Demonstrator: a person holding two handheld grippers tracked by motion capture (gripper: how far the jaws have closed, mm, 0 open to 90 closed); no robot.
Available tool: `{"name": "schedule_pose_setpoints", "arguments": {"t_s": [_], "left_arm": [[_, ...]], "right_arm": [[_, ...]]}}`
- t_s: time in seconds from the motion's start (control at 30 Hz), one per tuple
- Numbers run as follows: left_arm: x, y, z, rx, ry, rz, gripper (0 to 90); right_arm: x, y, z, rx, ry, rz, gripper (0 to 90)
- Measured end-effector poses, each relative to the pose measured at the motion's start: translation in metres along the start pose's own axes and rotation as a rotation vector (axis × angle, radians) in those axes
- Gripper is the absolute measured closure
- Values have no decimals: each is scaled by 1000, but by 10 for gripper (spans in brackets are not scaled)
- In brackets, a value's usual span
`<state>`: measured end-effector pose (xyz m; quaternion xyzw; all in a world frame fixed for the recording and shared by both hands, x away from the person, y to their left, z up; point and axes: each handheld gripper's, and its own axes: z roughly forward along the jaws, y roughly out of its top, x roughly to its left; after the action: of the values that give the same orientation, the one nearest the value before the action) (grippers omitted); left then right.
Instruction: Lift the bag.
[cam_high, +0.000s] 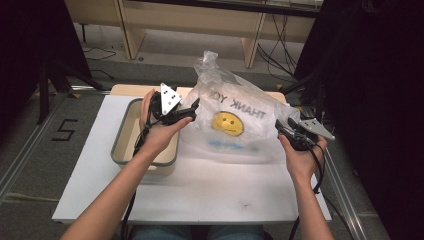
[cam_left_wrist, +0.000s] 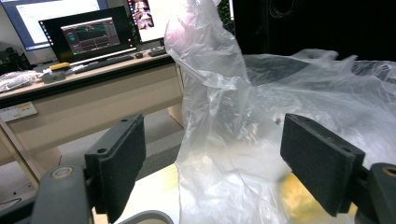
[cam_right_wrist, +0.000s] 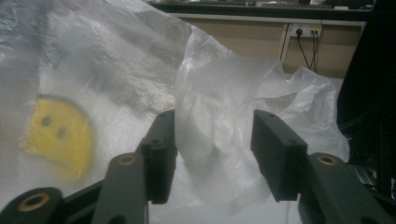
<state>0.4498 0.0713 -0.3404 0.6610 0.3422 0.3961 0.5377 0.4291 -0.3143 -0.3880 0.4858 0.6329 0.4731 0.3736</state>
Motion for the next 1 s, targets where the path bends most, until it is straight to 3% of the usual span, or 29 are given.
{"name": "schedule_pose_setpoints", "arguments": {"t_s": [0.13,0.37,0.5,0.6,0.8,1.0], "left_arm": [[-1,-3,-1,4,-2,1,225],[-2,-8,-4,18,-6,8,226],[-3,-12,-5,25,-11,9,226],[-3,-13,-5,28,-12,8,226],[-2,-15,-4,33,-11,8,226],[-2,-16,-3,40,-10,8,227]], "right_arm": [[-1,1,-5,-20,-10,-3,447],[-1,0,-11,-20,-1,-31,428],[1,4,-20,-79,3,-41,404],[3,6,-22,-91,12,-54,385],[1,12,-28,-163,-14,-56,345],[1,13,-33,-190,-15,-57,304]]}}
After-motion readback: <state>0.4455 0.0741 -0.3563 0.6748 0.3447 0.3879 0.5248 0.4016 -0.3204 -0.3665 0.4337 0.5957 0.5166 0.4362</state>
